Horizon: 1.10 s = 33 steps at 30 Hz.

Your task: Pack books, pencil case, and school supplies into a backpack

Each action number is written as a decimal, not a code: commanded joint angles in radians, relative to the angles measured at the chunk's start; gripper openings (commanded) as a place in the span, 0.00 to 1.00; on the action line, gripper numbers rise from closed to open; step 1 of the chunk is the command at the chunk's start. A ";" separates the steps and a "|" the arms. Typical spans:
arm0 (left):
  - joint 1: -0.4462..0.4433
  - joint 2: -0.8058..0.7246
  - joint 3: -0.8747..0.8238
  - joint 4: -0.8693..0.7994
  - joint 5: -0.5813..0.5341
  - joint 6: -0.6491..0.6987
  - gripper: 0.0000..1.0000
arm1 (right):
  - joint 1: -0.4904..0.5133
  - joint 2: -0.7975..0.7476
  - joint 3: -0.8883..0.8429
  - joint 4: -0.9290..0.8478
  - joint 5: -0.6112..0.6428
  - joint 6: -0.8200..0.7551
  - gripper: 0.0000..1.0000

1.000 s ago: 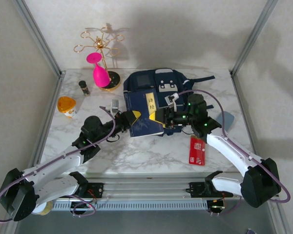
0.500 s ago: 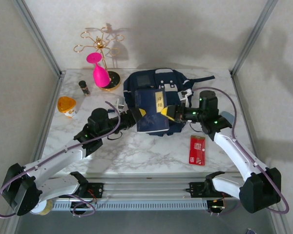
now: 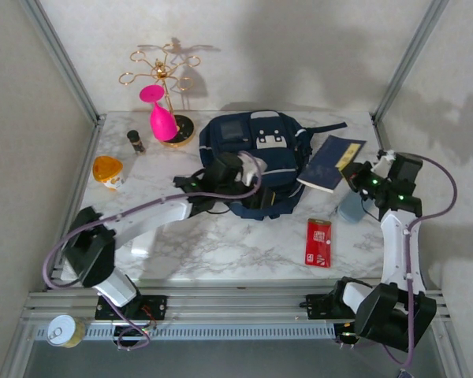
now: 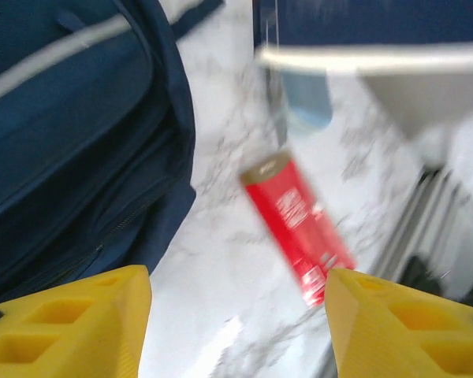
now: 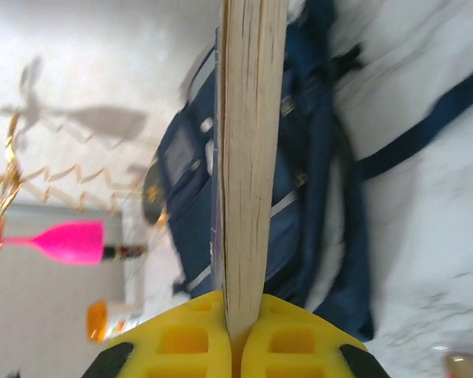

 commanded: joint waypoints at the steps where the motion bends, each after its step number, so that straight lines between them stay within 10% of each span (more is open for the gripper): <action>1: -0.019 0.102 0.106 -0.111 -0.010 0.248 0.60 | -0.050 -0.027 -0.055 0.047 0.004 -0.008 0.00; 14: -0.021 0.489 0.460 -0.296 -0.200 0.437 0.57 | -0.064 0.004 -0.078 0.081 0.007 -0.023 0.00; 26: 0.030 0.514 0.609 -0.382 -0.228 0.471 0.01 | -0.064 0.004 -0.109 0.085 -0.055 -0.044 0.00; 33: 0.030 0.428 0.763 -0.436 -0.325 0.407 0.00 | -0.056 -0.075 -0.113 -0.045 -0.062 -0.053 0.00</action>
